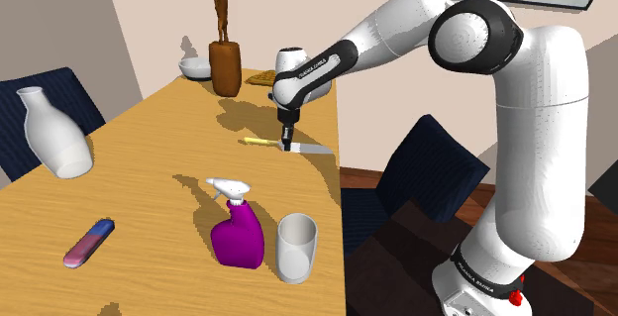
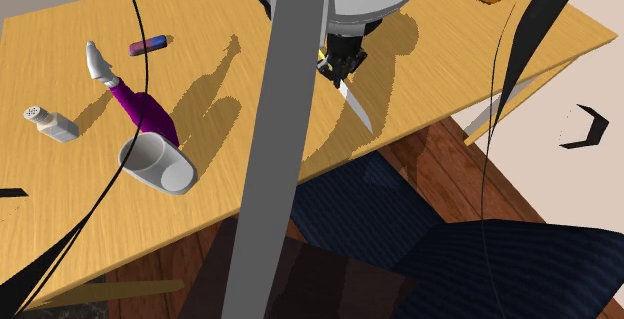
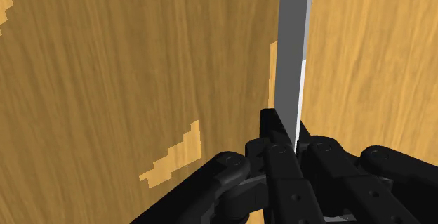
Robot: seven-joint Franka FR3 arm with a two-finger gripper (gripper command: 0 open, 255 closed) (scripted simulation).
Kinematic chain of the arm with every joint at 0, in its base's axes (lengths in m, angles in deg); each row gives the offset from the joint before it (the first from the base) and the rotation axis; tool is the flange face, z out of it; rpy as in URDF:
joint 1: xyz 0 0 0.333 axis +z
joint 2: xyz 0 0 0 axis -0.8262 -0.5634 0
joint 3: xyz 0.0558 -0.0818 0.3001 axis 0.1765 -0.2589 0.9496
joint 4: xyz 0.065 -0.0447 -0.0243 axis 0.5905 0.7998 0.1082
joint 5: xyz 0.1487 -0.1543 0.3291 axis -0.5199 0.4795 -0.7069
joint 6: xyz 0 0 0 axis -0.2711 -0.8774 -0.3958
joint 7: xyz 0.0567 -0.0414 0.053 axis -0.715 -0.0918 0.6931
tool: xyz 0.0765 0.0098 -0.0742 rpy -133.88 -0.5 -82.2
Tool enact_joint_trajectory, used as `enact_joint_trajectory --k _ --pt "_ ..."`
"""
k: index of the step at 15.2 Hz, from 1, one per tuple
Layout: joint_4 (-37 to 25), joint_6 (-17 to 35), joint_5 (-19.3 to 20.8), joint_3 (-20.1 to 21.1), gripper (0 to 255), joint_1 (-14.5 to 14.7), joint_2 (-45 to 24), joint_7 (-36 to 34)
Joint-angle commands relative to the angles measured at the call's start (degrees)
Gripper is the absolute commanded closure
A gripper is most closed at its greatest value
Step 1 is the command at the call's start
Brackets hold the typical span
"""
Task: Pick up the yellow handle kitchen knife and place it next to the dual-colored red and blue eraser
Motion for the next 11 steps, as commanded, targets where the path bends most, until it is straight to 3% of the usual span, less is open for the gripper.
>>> enact_joint_trajectory --k 1,11 --pt "0.0 0.0 0.0 0.0 255 0.0 0.0 0.0" --pt "-1.3 -4.3 -0.2 0.1 255 -0.1 3.0 0.1"
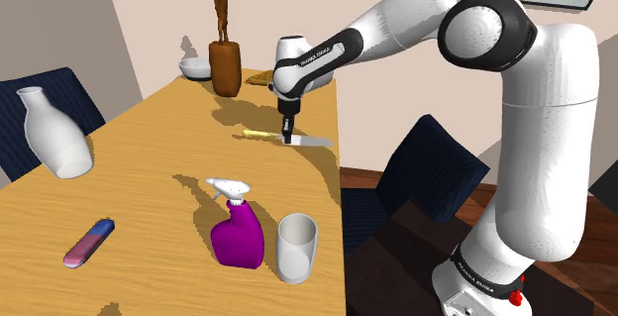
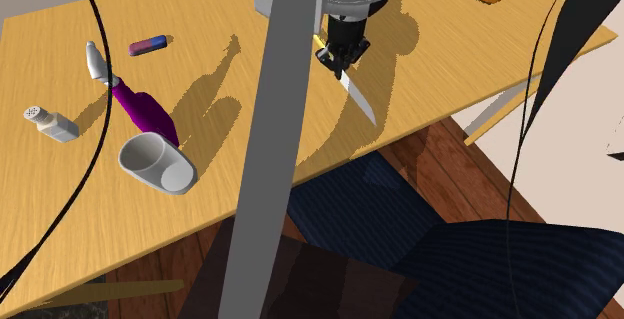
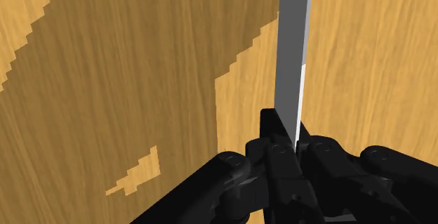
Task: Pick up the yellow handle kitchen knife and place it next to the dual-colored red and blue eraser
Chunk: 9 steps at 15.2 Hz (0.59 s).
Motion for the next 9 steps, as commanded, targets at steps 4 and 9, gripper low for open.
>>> enact_joint_trajectory --k 4,9 --pt "-1.3 -3.1 -0.1 0.1 255 0.0 1.8 0.0" --pt "-2.8 -6.3 -0.2 0.1 255 0.0 3.5 0.1"
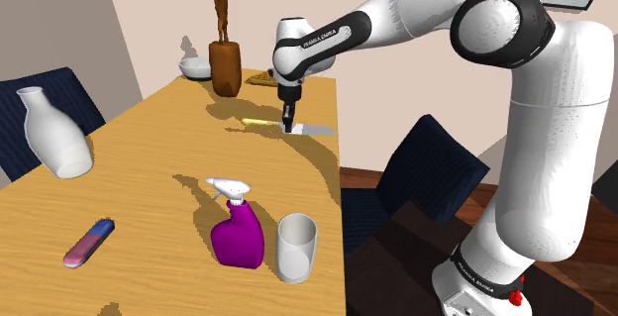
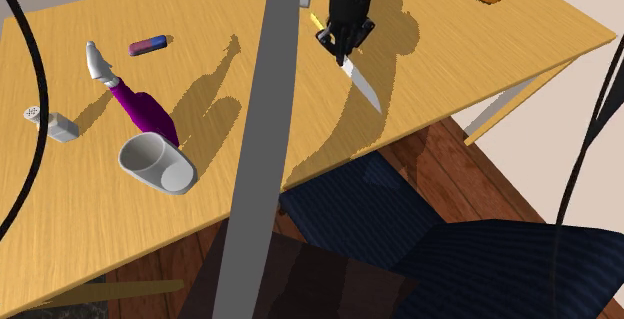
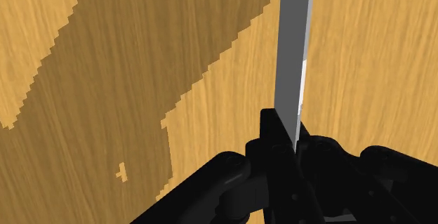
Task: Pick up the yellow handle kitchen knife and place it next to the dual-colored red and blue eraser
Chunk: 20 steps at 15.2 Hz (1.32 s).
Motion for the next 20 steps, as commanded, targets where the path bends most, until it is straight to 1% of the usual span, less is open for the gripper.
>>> enact_joint_trajectory --k 1,7,13,20 --pt "-0.7 -1.3 0.0 0.0 255 0.0 0.6 0.0" --pt "-2.8 -4.8 -0.1 0.0 255 0.0 2.0 0.1" --pt "1.1 -3.6 0.4 2.5 255 4.7 4.6 -7.3" --pt "2.4 -3.2 1.0 5.7 255 10.2 5.5 -16.2"
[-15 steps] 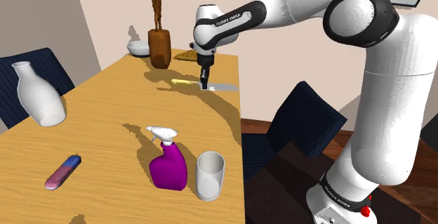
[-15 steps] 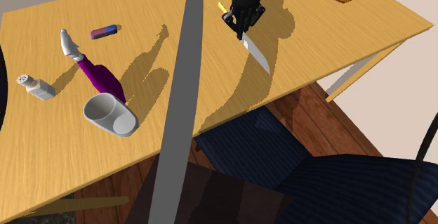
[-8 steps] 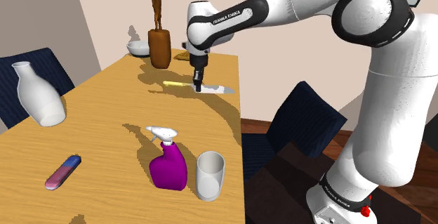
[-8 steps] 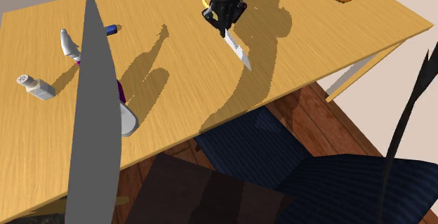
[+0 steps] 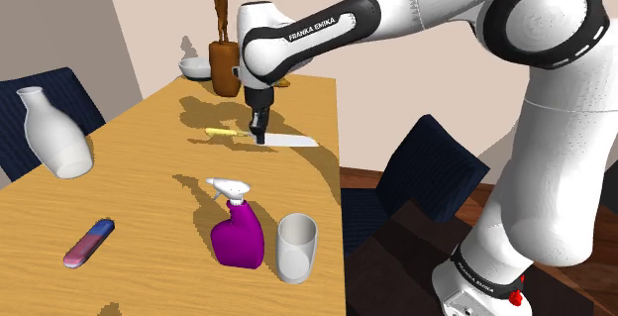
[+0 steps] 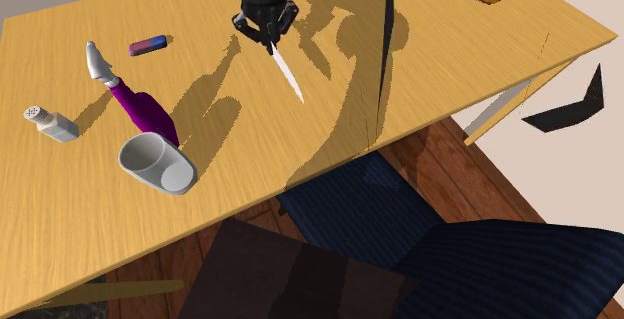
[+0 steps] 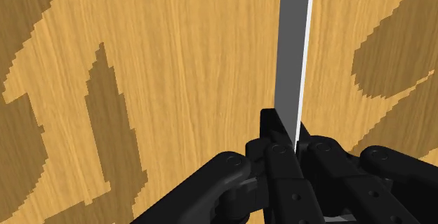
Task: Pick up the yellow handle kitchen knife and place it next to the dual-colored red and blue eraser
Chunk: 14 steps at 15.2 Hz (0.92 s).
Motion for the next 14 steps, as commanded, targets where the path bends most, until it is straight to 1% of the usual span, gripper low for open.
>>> enact_joint_trajectory --k 1,8,14 --pt "0.7 0.4 0.2 0.9 255 1.6 0.2 -2.7" --pt "-1.9 -0.4 1.3 3.9 255 7.4 -1.7 -11.8" --pt "-6.9 -2.0 2.7 6.1 255 12.7 -5.3 -19.4"
